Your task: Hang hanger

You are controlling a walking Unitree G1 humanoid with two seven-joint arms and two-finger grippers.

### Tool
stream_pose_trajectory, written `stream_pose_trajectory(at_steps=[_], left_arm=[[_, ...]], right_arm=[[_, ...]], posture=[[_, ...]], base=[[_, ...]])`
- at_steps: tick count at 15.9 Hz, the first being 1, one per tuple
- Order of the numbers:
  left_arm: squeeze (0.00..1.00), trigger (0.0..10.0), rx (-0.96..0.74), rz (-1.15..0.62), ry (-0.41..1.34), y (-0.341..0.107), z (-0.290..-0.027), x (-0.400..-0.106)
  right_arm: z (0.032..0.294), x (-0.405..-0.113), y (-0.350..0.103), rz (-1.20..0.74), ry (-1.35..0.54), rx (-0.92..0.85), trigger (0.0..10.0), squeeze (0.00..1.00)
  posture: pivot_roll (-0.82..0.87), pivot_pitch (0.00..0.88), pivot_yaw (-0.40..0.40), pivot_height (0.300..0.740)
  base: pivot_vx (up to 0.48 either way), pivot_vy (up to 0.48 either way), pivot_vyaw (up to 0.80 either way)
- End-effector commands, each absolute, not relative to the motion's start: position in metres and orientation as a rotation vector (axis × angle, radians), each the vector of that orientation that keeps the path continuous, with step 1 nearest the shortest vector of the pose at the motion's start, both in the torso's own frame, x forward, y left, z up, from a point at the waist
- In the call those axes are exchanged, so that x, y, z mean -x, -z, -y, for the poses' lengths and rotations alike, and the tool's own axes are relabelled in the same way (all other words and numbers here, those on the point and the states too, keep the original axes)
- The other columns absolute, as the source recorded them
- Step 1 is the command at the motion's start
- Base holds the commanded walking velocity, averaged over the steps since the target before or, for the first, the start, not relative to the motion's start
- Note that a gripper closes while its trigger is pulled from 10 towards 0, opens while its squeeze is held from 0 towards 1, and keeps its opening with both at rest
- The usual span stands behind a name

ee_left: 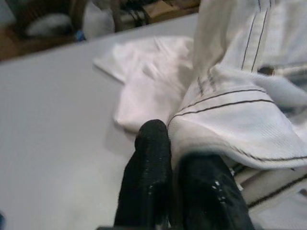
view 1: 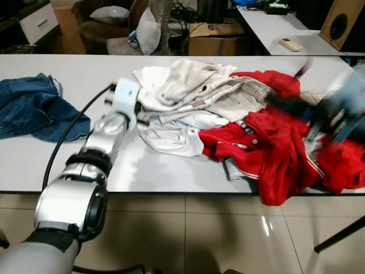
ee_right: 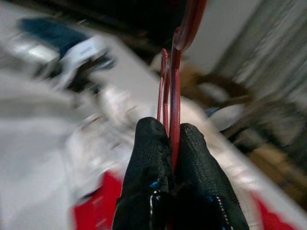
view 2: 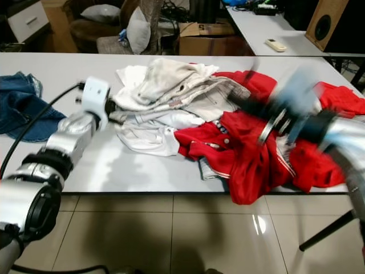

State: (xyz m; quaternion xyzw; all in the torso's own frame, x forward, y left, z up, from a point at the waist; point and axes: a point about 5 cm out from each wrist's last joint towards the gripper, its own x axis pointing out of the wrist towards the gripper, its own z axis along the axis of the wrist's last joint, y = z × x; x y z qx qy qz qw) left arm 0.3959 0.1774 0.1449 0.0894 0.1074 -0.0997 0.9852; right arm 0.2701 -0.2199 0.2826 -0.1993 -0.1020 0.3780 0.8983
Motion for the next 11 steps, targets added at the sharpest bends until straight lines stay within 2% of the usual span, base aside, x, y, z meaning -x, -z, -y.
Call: stream_pose_trajectory(at_steps=[1,3,5,6,8,10,11], left_arm=[[1.00,10.0,-0.132,-0.225,0.249,-0.143,-0.176,-0.395],[1.00,10.0,-0.121,-0.218,0.284,-0.142,-0.175,-0.393],[1.00,10.0,-0.056,-0.155,0.388,-0.147,-0.170,-0.391],[1.00,10.0,-0.057,-0.104,0.468,-0.149,-0.167,-0.388],[1.00,10.0,-0.043,-0.066,0.511,-0.150,-0.171,-0.383],[1.00,10.0,-0.112,-0.044,0.680,-0.150,-0.191,-0.356],[1.00,10.0,-0.140,-0.053,0.723,-0.150,-0.196,-0.348]], right_arm=[[0.230,-0.282,-0.295,0.303,-0.613,0.345,10.0,0.00],[0.234,-0.294,-0.302,0.373,-0.479,0.263,10.0,0.00],[0.239,-0.309,-0.305,0.457,-0.323,0.062,10.0,0.00],[0.238,-0.314,-0.301,0.461,-0.296,0.033,10.0,0.00],[0.235,-0.318,-0.298,0.451,-0.288,0.013,10.0,0.00],[0.222,-0.316,-0.290,0.394,-0.280,0.081,10.0,0.00],[0.220,-0.315,-0.288,0.377,-0.291,0.056,10.0,0.00]], posture=[[-0.13,0.000,0.066,0.740],[-0.14,0.000,0.069,0.740],[-0.14,0.000,0.069,0.740],[-0.14,0.000,0.073,0.740],[-0.12,0.000,0.068,0.740],[-0.11,0.000,0.046,0.740],[-0.11,0.000,0.040,0.740]], base=[[0.000,0.000,0.00],[0.000,0.000,0.00],[0.000,0.000,0.00],[0.000,0.000,0.00],[0.000,0.000,0.00],[0.000,0.000,0.00],[0.000,0.000,0.00]])
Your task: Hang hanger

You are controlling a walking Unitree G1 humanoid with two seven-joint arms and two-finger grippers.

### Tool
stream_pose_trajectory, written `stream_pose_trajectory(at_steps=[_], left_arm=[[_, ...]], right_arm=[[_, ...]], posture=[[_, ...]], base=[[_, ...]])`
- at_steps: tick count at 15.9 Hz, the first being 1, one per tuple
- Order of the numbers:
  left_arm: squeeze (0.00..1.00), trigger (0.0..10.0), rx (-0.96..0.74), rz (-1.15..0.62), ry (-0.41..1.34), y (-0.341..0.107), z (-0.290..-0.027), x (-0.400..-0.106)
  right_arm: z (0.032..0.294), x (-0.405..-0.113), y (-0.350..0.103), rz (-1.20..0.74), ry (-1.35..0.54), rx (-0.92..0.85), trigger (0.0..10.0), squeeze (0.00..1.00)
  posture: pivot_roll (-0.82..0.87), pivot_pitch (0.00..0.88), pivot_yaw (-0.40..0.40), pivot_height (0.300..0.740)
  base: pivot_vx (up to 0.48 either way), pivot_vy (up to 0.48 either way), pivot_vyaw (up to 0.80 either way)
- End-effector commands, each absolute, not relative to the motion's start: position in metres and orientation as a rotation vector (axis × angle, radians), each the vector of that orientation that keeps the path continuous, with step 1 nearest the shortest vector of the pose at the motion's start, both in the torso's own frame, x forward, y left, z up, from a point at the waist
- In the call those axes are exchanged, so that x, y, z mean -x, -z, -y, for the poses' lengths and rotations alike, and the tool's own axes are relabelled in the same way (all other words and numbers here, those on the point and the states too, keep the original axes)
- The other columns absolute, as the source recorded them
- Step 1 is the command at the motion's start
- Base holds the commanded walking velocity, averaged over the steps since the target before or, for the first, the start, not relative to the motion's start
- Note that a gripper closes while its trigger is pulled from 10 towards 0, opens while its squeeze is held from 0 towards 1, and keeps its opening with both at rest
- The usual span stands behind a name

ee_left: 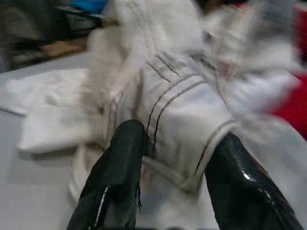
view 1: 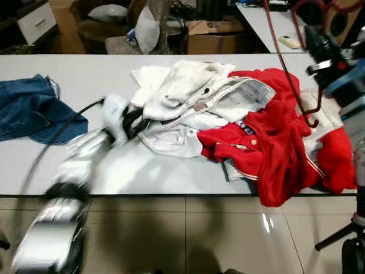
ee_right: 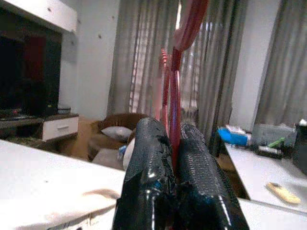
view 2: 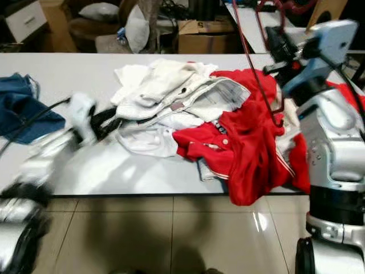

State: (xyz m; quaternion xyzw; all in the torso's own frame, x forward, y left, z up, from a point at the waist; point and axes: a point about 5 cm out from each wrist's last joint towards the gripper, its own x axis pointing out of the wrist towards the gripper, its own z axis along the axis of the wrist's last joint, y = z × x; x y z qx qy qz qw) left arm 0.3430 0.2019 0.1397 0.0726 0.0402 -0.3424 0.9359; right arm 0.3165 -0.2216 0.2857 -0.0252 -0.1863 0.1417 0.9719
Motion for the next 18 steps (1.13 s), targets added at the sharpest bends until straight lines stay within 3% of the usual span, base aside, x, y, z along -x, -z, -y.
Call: stream_pose_trajectory(at_steps=[1,2,3,4,6,8,10,12,13,14,15,18], left_arm=[[1.00,10.0,-0.202,-0.085,0.771,-0.148,-0.202,-0.339],[1.00,10.0,-0.320,-0.175,0.864,-0.150,-0.219,-0.318],[1.00,10.0,-0.312,-0.180,0.879,-0.153,-0.221,-0.314],[1.00,10.0,-0.110,-0.032,0.914,-0.188,-0.218,-0.305],[1.00,10.0,0.092,0.133,0.890,-0.216,-0.214,-0.299],[1.00,10.0,0.143,0.204,0.853,-0.227,-0.212,-0.293],[1.00,10.0,0.239,0.301,0.682,-0.238,-0.208,-0.300],[0.98,10.0,0.150,0.253,0.512,-0.228,-0.202,-0.304],[0.63,10.0,0.080,0.227,0.399,-0.219,-0.201,-0.304],[0.00,10.0,-0.067,0.182,0.331,-0.204,-0.195,-0.300],[0.00,10.0,-0.167,0.150,0.320,-0.192,-0.191,-0.296],[0.00,10.0,-0.149,0.064,0.310,-0.172,-0.180,-0.287]], right_arm=[[0.218,-0.315,-0.285,0.363,-0.290,0.050,10.0,0.00],[0.211,-0.314,-0.275,0.336,-0.281,0.023,10.0,0.00],[0.210,-0.314,-0.273,0.331,-0.274,0.022,10.0,0.00],[0.202,-0.312,-0.268,0.328,-0.266,-0.032,10.0,0.00],[0.192,-0.307,-0.263,0.318,-0.252,-0.074,10.0,0.00],[0.185,-0.303,-0.253,0.273,-0.240,-0.084,10.0,0.00],[0.177,-0.299,-0.248,0.255,-0.242,-0.096,10.0,0.00],[0.172,-0.293,-0.238,0.224,-0.190,-0.076,10.0,0.00],[0.169,-0.289,-0.228,0.190,-0.153,-0.078,10.0,0.00],[0.166,-0.284,-0.219,0.166,-0.138,-0.060,10.0,0.00],[0.166,-0.282,-0.215,0.157,-0.122,-0.051,10.0,0.00],[0.167,-0.277,-0.204,0.129,-0.108,-0.027,10.0,0.00]], posture=[[-0.10,0.000,0.034,0.740],[-0.09,0.000,0.044,0.740],[-0.09,0.000,0.044,0.740],[-0.09,0.000,0.037,0.740],[-0.10,0.000,0.037,0.740],[-0.11,0.000,0.044,0.740],[-0.10,0.000,0.056,0.740],[-0.10,0.000,0.046,0.740],[-0.09,0.000,0.042,0.740],[-0.09,0.000,0.053,0.740],[-0.08,0.000,0.075,0.740],[-0.08,0.000,0.086,0.740]], base=[[0.000,0.000,0.00],[0.000,0.000,0.00],[0.000,0.000,0.00],[0.000,0.000,0.00],[0.000,0.000,0.00],[0.000,0.000,0.00],[0.000,0.000,0.00],[0.000,0.000,0.00],[0.000,0.000,0.00],[0.000,0.000,0.00],[0.000,0.000,0.00],[0.000,0.090,0.00]])
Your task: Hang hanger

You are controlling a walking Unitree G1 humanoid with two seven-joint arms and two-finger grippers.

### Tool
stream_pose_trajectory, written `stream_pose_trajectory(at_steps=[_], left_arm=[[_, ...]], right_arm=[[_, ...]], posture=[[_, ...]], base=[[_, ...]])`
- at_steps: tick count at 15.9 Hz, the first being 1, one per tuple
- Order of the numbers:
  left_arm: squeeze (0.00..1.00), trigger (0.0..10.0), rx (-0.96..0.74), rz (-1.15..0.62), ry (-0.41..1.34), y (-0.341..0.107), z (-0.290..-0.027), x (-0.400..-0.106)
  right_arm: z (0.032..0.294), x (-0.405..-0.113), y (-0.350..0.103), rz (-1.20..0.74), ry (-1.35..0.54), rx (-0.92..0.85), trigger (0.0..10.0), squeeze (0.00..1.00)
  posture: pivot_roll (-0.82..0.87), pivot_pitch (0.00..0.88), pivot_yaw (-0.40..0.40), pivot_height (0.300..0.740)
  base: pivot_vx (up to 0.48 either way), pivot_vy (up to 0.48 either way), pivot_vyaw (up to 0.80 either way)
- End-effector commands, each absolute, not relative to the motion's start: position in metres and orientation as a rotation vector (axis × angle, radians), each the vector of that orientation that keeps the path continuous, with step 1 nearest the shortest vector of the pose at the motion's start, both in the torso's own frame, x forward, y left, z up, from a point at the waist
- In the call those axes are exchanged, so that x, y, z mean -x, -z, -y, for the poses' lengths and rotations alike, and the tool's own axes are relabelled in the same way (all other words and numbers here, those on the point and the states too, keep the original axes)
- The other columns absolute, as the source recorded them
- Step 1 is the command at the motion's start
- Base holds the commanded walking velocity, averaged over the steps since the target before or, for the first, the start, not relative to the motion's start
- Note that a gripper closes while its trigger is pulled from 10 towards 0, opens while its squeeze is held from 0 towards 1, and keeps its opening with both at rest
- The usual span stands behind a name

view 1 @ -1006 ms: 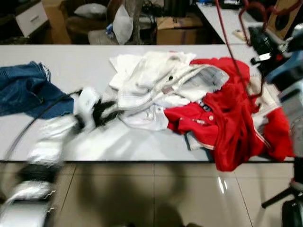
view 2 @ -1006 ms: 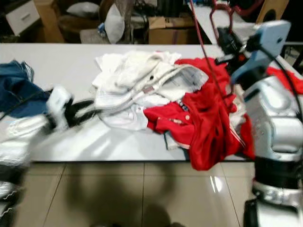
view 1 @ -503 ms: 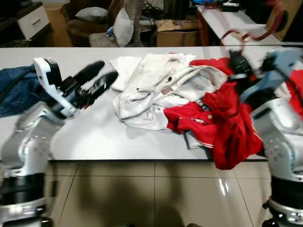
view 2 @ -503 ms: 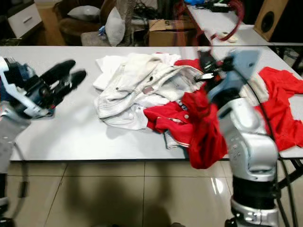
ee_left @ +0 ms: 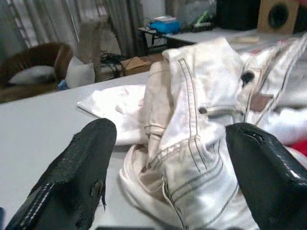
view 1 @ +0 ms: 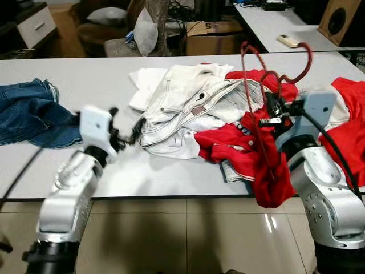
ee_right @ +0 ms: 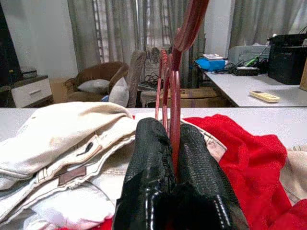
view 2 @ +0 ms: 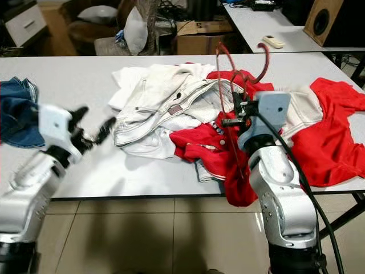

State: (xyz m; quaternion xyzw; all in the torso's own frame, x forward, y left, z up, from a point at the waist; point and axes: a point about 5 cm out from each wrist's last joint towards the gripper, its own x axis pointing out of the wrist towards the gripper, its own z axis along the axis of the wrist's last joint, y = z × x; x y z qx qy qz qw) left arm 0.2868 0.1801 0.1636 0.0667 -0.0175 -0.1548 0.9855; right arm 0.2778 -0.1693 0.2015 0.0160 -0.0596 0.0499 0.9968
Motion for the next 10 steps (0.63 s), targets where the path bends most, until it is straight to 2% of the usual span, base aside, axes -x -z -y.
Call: stream_pose_trajectory(at_steps=[1,3,7,10], left_arm=[[0.00,10.0,-0.176,0.058,0.313,-0.168,-0.178,-0.285],[0.00,10.0,-0.229,0.009,0.276,-0.152,-0.174,-0.288],[0.00,10.0,-0.211,-0.007,0.269,-0.149,-0.170,-0.287],[0.00,10.0,-0.221,0.001,0.241,-0.151,-0.174,-0.292]], right_arm=[[0.167,-0.275,-0.200,0.119,-0.110,-0.025,10.0,0.00],[0.161,-0.272,-0.185,0.077,-0.113,-0.069,10.0,0.00],[0.152,-0.270,-0.174,0.071,-0.110,-0.069,10.0,0.00],[0.145,-0.275,-0.188,0.138,-0.145,-0.067,10.0,0.00]], posture=[[-0.08,0.000,0.086,0.740],[-0.09,0.000,0.089,0.740],[-0.08,0.000,0.101,0.740],[-0.06,0.000,0.099,0.740]], base=[[0.000,0.307,0.00],[0.000,0.366,0.00],[0.000,0.418,0.00],[0.000,0.480,0.00]])
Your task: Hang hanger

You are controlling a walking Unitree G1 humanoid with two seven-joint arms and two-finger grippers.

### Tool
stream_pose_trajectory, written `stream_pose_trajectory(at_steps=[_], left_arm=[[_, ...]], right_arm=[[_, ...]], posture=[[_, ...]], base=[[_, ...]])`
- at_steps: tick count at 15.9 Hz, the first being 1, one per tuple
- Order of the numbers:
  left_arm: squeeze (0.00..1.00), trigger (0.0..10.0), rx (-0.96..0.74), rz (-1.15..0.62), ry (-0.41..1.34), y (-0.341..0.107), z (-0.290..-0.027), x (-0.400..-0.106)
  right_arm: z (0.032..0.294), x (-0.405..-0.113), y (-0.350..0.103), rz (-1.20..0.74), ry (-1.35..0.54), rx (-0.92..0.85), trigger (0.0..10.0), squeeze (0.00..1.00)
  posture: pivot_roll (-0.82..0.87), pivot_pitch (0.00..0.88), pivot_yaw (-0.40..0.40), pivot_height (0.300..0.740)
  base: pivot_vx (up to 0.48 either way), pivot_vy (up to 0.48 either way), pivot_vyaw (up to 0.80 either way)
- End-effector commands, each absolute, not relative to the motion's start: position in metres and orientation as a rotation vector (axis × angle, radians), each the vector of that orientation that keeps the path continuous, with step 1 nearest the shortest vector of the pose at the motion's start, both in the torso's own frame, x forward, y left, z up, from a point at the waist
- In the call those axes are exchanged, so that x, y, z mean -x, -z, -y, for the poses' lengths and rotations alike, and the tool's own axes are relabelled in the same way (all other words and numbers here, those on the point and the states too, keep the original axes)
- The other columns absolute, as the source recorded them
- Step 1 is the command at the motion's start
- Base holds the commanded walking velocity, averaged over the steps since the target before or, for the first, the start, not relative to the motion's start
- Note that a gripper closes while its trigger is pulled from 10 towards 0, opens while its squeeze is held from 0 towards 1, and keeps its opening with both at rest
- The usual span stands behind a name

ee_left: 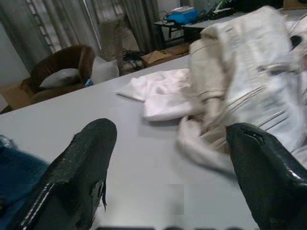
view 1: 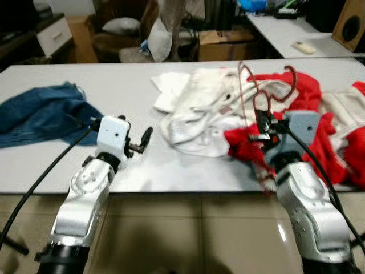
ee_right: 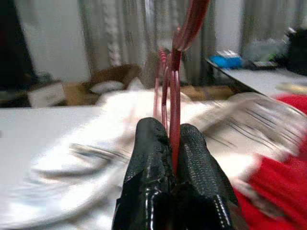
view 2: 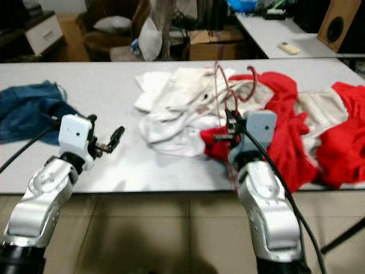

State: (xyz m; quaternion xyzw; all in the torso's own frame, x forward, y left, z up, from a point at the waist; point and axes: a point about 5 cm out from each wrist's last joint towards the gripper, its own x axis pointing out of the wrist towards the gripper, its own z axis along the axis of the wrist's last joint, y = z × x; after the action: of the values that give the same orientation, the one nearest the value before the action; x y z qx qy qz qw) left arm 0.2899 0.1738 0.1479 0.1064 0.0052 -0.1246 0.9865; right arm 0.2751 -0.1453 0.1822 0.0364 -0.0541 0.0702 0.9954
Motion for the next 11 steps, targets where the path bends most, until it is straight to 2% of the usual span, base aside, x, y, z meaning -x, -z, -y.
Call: stream_pose_trajectory(at_steps=[1,4,8,11], left_arm=[[0.00,10.0,-0.219,0.008,0.237,-0.155,-0.174,-0.292],[0.00,10.0,-0.217,0.000,0.236,-0.153,-0.177,-0.288],[0.00,10.0,-0.189,-0.006,0.264,-0.153,-0.166,-0.289],[0.00,10.0,-0.197,-0.026,0.235,-0.148,-0.173,-0.292]], right_arm=[[0.146,-0.276,-0.192,0.160,-0.149,-0.062,10.0,0.00],[0.145,-0.274,-0.185,0.136,-0.140,-0.082,10.0,0.00],[0.143,-0.275,-0.182,0.116,-0.142,-0.069,10.0,0.00],[0.146,-0.273,-0.168,0.066,-0.088,-0.118,10.0,0.00]], posture=[[-0.06,0.000,0.098,0.740],[-0.06,0.000,0.086,0.740],[-0.06,0.000,0.092,0.740],[-0.08,0.000,0.094,0.740]], base=[[0.000,0.480,0.00],[0.000,0.480,0.00],[0.000,0.480,0.00],[0.000,0.480,0.00]])
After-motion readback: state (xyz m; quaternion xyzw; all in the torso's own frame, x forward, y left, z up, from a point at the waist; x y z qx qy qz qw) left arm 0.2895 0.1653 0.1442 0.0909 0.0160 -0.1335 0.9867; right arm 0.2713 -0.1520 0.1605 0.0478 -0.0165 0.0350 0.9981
